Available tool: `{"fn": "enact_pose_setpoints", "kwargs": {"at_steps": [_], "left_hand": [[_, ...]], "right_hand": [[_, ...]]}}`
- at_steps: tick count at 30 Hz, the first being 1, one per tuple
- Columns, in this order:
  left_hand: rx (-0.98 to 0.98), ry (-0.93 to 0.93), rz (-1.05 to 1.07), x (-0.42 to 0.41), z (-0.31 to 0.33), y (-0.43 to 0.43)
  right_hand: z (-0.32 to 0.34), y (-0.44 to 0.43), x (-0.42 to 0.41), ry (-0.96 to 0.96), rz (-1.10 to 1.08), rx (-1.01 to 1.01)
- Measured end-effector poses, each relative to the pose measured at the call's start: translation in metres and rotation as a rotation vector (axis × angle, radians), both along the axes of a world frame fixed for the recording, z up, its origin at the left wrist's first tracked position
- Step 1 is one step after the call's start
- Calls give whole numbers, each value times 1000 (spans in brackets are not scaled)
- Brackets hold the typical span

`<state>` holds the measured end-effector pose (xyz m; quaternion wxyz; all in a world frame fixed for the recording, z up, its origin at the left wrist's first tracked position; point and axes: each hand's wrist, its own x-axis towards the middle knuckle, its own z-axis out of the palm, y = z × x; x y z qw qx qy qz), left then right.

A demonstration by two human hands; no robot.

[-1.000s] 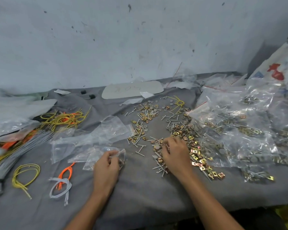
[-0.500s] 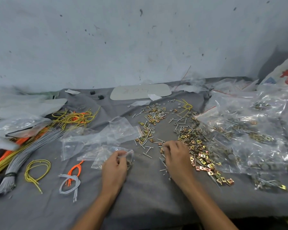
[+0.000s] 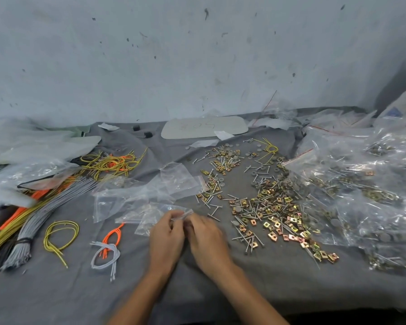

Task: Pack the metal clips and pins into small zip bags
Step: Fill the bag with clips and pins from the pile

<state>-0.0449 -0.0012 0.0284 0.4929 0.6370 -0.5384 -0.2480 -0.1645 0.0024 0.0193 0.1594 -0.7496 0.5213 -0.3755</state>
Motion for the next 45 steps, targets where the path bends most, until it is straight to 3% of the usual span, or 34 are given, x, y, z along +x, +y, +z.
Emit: {"fn": "enact_pose_setpoints", "kwargs": {"at_steps": [4, 11, 16, 21, 25, 28, 32, 42, 45], "left_hand": [[-27, 1, 52, -2, 0, 4], [-110, -55, 129, -4, -1, 8], [-120, -70, 121, -6, 1, 11], [-98, -71, 126, -6, 4, 10], [-110, -135, 83, -5, 3, 10], [-142, -215, 12, -4, -1, 10], [-152, -286, -49, -4, -7, 9], [-122, -319, -73, -2, -7, 6], [-116, -312, -60, -3, -5, 8]], "right_hand": [[1, 0, -3, -78, 48, 96], [3, 4, -3, 18, 53, 17], [1, 3, 0, 244, 145, 33], [2, 0, 1, 203, 178, 54], [5, -1, -14, 78, 3, -30], [8, -13, -48, 186, -247, -84], [4, -23, -83, 303, -494, 33], [7, -38, -90, 422, -482, 131], [15, -31, -86, 273, -471, 34]]}}
